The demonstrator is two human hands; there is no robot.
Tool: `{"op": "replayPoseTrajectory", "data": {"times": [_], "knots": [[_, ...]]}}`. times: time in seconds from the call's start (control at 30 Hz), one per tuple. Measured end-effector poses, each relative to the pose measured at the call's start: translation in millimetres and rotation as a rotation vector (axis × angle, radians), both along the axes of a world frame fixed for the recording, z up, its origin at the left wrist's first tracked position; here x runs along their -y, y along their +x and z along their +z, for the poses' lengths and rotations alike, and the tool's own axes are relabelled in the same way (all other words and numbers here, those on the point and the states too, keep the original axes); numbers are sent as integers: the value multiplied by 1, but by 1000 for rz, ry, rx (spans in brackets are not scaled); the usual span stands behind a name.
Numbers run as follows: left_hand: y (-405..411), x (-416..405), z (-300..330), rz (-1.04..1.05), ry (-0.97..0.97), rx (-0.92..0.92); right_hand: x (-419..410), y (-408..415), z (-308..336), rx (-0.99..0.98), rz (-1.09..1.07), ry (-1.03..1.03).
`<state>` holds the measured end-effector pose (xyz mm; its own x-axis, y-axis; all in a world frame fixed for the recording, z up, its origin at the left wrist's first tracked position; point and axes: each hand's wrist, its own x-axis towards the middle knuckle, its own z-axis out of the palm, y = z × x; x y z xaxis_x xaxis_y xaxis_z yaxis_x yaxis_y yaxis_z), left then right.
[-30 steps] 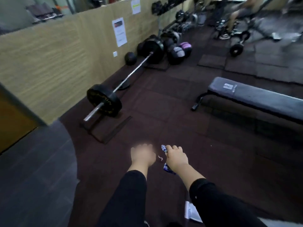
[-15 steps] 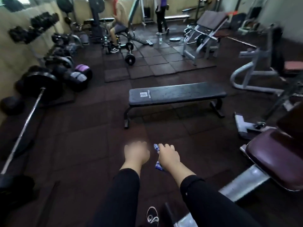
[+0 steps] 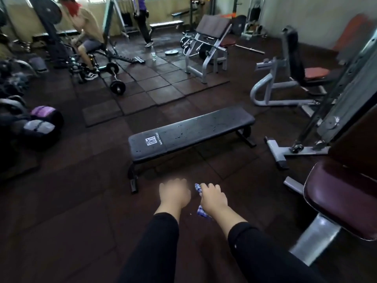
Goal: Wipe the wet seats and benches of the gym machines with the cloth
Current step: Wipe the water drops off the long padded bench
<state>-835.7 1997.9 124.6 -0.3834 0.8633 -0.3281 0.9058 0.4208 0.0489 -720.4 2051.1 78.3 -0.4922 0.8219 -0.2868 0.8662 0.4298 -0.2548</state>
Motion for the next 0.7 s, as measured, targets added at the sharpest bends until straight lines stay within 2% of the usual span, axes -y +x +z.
{"op": "replayPoseTrajectory", "data": {"times": [0.33,0.7], "knots": [[-101,-136,-15,-253,4,-6,-101,-86,-9,-19,-284,-10],[-104,-267,-36,-485,-63,57,-204,-94,-22,1,-532,-49]]}}
